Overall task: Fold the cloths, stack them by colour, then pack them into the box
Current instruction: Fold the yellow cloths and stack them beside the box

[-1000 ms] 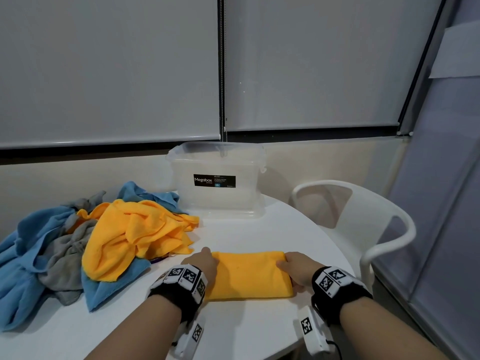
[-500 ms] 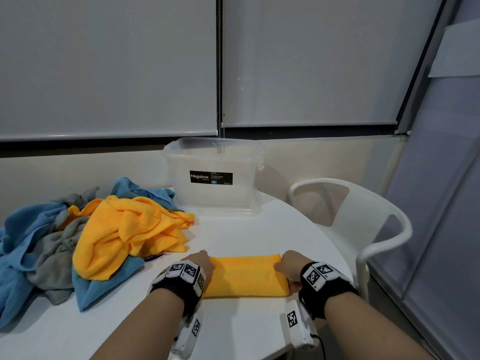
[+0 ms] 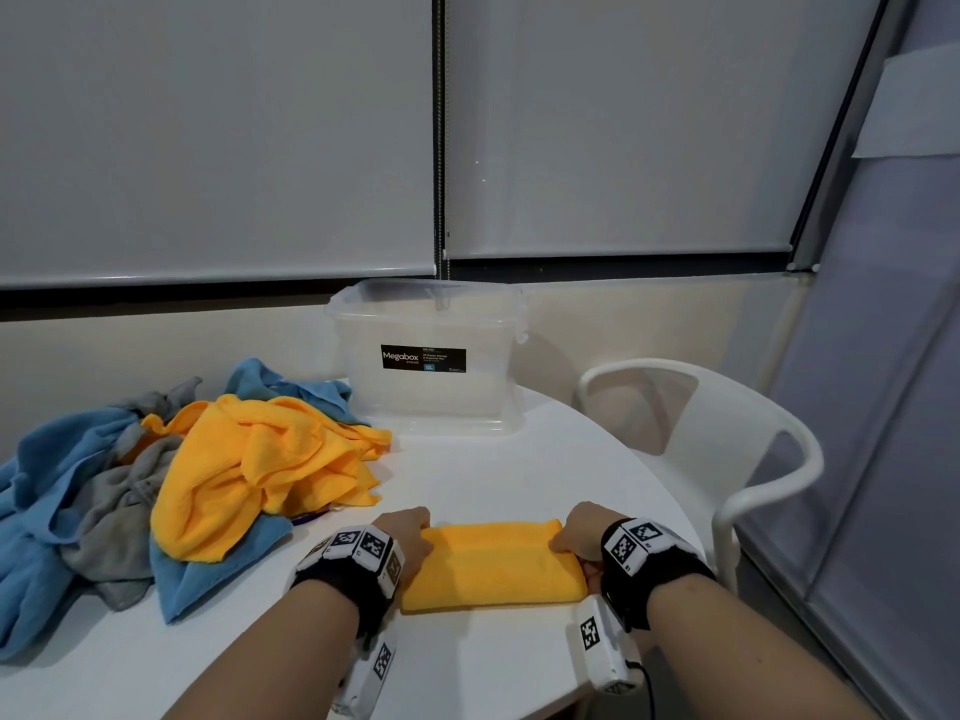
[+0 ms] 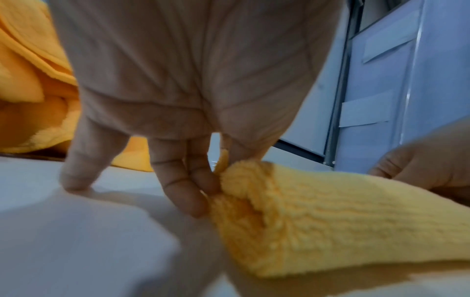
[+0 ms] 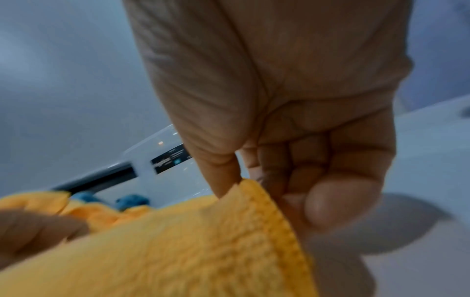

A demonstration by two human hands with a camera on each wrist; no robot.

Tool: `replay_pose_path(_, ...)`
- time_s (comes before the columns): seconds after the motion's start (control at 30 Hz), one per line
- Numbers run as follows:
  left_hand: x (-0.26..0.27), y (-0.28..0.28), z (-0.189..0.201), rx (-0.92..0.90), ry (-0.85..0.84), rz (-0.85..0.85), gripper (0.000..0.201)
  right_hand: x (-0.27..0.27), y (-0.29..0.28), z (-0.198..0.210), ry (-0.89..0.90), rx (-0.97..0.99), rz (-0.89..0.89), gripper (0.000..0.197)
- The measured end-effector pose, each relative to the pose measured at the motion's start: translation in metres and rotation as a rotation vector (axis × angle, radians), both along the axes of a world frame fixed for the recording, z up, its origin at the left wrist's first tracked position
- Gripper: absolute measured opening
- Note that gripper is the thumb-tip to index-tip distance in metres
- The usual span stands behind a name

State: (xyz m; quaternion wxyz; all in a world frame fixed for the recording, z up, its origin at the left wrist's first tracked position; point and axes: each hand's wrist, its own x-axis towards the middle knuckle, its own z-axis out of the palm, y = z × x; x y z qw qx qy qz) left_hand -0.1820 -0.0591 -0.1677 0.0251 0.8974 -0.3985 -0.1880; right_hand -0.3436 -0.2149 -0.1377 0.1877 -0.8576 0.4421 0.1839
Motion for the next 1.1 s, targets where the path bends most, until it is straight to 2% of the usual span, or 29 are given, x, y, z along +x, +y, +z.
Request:
replay_pose_path(0.07, -0.001, 0.001, 0.007, -0.014, -0.011, 0.008, 0.031, -0.001, 0.001, -0.002, -0.028, -0.102, 0.04, 0.032)
replay_pose_path(0.17, -0.011, 0.005, 0.014, -0.142, -0.075, 0.028, 0.036, -0.006, 0.009, -0.002, -0.129, -0.264, 0.06, 0.004)
replay_pose_path(0.27, -0.032, 0.013, 0.02, -0.194, -0.189, -0.118, 0.053, -0.009, 0.019, 0.0, -0.263, -0.444, 0.192, 0.038)
replay_pose_path(0.33, -0.046, 0.014, 0.021, -0.091, -0.186, -0.25, 0.059, -0.01, 0.031, 0.001, -0.359, -0.446, 0.332, 0.044)
replay_pose_path(0.37, -0.049, 0.012, 0.018, -0.033, -0.168, -0.294, 0.061, -0.01, 0.037, -0.003, -0.342, -0.379, 0.397, 0.046)
replay_pose_path(0.43, -0.05, 0.009, 0.006, 0.054, -0.109, -0.339, 0.068, -0.011, 0.045, -0.016, -0.129, -0.196, 0.471, 0.057)
replay_pose_path(0.47, -0.048, 0.008, -0.001, 0.082, -0.073, -0.345, 0.08, -0.011, 0.046, -0.024, -0.027, -0.142, 0.474, 0.063)
replay_pose_path(0.53, -0.042, 0.009, -0.013, 0.071, -0.013, -0.342, 0.12, -0.011, 0.042, -0.036, 0.054, -0.096, 0.452, 0.072)
replay_pose_path(0.57, -0.039, 0.01, -0.016, 0.064, 0.009, -0.328, 0.126, -0.012, 0.04, -0.039, 0.059, -0.09, 0.434, 0.078)
replay_pose_path(0.6, -0.039, 0.011, -0.016, 0.072, 0.008, -0.321, 0.115, -0.013, 0.038, -0.04, 0.064, -0.094, 0.427, 0.088)
replay_pose_path(0.67, -0.041, 0.011, -0.015, 0.057, 0.013, -0.288, 0.078, -0.014, 0.036, -0.04, 0.08, -0.099, 0.43, 0.103)
replay_pose_path(0.8, -0.04, 0.003, 0.002, 0.057, -0.013, -0.291, 0.053, -0.011, 0.03, -0.043, 0.061, -0.11, 0.453, 0.074)
replay_pose_path(0.9, -0.035, -0.002, 0.011, 0.027, -0.062, -0.264, 0.041, -0.015, 0.023, -0.034, 0.096, -0.16, 0.496, 0.068)
replay_pose_path(1.03, -0.043, -0.003, 0.007, -0.064, 0.0, -0.214, 0.036, -0.019, 0.005, -0.02, 0.127, -0.394, 0.495, 0.062)
replay_pose_path(1.1, -0.054, -0.005, 0.003, -0.102, 0.033, -0.187, 0.043, -0.019, 0.004, -0.018, -0.06, -0.543, 0.492, 0.055)
